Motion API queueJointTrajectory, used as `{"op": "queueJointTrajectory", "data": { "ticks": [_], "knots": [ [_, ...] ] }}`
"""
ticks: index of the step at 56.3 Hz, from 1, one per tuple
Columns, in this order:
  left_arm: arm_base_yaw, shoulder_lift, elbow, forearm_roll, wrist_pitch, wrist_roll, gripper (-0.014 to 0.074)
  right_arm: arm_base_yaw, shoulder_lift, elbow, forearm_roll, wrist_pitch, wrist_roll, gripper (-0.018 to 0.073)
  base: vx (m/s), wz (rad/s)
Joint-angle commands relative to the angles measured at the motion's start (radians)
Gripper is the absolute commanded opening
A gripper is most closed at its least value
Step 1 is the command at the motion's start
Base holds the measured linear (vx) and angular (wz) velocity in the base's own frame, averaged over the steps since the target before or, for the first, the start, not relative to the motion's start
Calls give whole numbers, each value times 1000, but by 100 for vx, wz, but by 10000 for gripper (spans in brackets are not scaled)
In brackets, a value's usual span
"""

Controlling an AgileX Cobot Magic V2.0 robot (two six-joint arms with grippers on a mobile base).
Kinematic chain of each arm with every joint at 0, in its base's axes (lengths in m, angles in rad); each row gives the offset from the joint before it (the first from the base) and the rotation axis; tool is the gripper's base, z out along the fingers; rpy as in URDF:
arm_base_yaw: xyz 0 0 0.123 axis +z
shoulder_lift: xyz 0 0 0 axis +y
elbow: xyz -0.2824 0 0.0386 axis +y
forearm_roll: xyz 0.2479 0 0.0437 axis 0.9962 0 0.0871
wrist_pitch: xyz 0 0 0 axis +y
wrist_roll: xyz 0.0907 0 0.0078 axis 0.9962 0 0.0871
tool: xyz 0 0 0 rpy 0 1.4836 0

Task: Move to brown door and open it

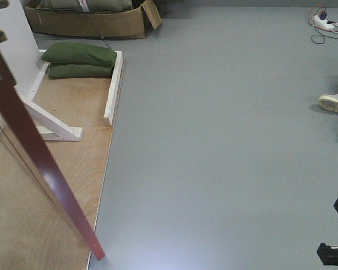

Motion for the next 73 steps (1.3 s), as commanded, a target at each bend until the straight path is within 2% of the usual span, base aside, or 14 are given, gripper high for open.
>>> {"op": "queueJointTrajectory", "data": {
  "ticks": [1,17,35,44,73],
  "knots": [
    [-51,-8,-28,22,-96,2,12,-1,-6,4,-3,-75,-6,0,0,0],
    [-150,34,-28,46,-186,2,12,-1,-6,4,-3,-75,-6,0,0,0],
    [-227,85,-28,46,-299,2,12,-1,-6,4,-3,-75,-6,0,0,0],
    [-234,103,-28,46,-351,2,12,-1,-6,4,-3,-75,-6,0,0,0],
    [-234,105,-24,46,-352,2,12,-1,-6,4,-3,-75,-6,0,0,0]
  ]
}}
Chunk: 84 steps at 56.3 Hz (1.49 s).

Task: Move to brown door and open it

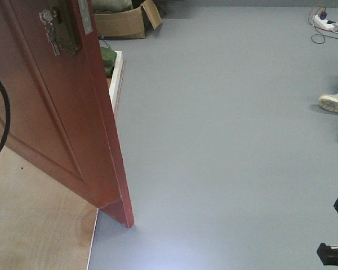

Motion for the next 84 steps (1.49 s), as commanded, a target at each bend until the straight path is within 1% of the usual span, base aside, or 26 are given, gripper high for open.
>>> {"op": "queueJointTrajectory", "data": {
  "ticks": [1,58,84],
  "knots": [
    [-7,-34,-24,-14,-58,0,12,-1,-6,4,-3,-75,-6,0,0,0],
    [-7,-34,-24,-14,-58,0,12,-1,-6,4,-3,-75,-6,0,0,0],
    [-7,-34,-24,-14,-57,0,12,-1,-6,4,-3,-75,-6,0,8,-2]
  ]
}}
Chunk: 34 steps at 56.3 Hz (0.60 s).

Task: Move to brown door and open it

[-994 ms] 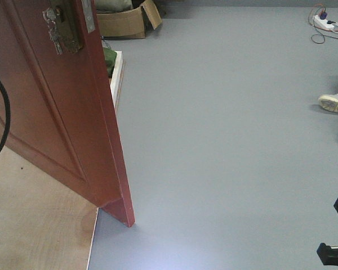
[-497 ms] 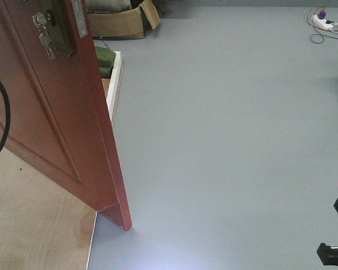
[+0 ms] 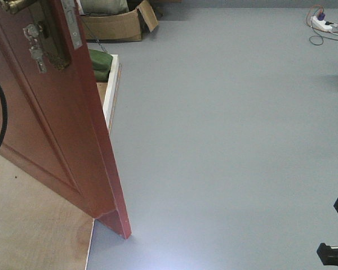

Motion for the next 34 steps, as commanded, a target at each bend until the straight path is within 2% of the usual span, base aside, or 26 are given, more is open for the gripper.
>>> {"op": "queueJointTrajectory", "data": {
  "ticks": [1,34],
  "knots": [
    [-10,-20,-28,-14,-52,-1,12,-1,-6,4,-3,-75,-6,0,14,0],
    [-10,-20,-28,-14,-52,-1,12,-1,-6,4,-3,-75,-6,0,19,-3]
  ]
}}
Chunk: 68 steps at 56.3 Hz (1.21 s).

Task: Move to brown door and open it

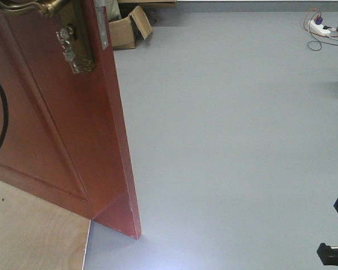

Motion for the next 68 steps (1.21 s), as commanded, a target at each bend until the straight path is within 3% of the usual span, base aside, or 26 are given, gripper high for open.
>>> {"op": "queueJointTrajectory", "data": {
  "ticks": [1,68],
  "knots": [
    [-10,-23,-28,-14,-49,-1,12,-1,-6,4,-3,-75,-6,0,22,-1],
    [-10,-23,-28,-14,-49,-1,12,-1,-6,4,-3,-75,-6,0,25,5]
  ]
}}
